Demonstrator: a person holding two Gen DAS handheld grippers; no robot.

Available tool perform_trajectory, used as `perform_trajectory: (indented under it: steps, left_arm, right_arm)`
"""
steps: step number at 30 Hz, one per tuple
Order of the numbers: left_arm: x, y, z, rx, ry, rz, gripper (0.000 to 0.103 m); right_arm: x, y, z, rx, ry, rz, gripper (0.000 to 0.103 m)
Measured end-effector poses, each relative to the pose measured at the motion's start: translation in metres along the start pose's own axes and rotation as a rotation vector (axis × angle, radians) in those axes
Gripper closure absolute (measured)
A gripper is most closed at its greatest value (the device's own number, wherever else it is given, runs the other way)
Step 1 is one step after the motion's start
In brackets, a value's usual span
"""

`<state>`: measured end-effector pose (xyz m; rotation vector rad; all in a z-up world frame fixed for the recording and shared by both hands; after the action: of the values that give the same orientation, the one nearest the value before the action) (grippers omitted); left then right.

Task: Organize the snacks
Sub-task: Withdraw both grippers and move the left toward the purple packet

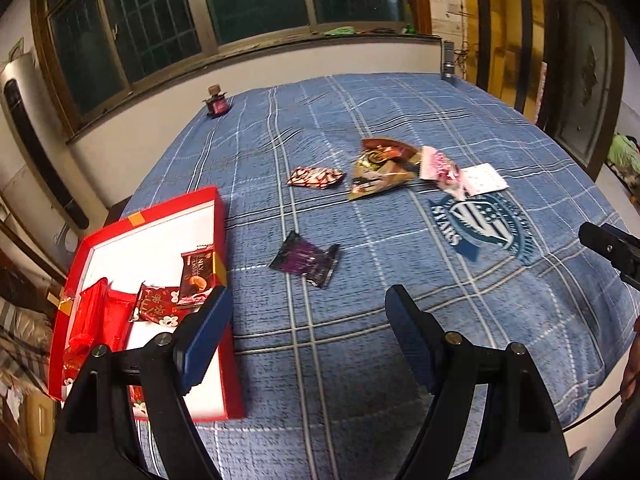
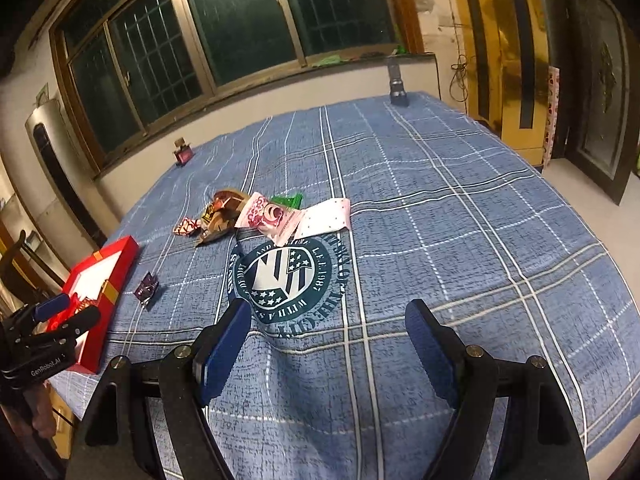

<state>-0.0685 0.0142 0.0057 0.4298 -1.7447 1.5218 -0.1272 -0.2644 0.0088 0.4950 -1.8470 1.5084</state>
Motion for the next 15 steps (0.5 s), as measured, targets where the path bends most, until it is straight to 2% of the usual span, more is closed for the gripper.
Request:
perform_trajectory:
  steps: [8, 15]
  left_arm:
    - [-0.019, -0.005, -0.032, 0.048, -0.003, -0.015, 0.024]
    - [-0.013, -0.013, -0.072, 0.086, -0.038, 0.015, 0.024]
  right_arm:
    - [-0.024, -0.011, -0.024, 0.047, -0.002, -0.04, 0.022]
    - [-0.042, -0.03, -0.042, 0.081, -0.041, -0.048, 0.022]
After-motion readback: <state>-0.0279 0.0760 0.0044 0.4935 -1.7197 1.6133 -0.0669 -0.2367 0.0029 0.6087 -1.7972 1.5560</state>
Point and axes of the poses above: each gripper's, at about its wrist camera, not at the fingertips, and x roughly against the way its jaws point, z to its right, y to its underside, the point moved 9 cm from there along -x, roughly the way its jaws point, and after that the axes turned 11 degrees about y, right-handed, at the moved point
